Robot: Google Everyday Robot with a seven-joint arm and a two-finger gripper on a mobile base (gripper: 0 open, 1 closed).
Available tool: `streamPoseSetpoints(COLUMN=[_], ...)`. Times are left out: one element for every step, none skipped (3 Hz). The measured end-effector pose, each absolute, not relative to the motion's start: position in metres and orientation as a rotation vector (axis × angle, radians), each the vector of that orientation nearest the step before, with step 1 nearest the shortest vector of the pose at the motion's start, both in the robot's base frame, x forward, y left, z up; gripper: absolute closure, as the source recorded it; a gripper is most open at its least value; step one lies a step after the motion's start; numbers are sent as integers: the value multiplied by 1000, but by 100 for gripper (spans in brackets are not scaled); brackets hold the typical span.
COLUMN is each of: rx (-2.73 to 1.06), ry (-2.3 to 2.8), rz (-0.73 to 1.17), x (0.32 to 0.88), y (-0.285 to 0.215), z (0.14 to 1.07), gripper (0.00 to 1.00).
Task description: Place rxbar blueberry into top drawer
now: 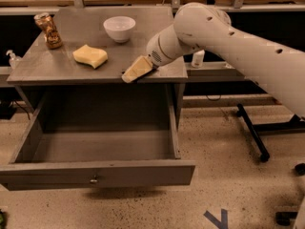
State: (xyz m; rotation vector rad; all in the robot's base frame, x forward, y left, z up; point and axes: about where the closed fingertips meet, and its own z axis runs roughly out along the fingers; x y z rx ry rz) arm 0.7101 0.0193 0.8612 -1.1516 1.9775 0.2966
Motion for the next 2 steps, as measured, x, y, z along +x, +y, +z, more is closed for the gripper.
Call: streamPoseSetpoints(rx=[-1132,-1131], ry=[2002,2041], rz=[295,314], x=[715,719], y=[15,23], z=[855,837], gripper=[0,0])
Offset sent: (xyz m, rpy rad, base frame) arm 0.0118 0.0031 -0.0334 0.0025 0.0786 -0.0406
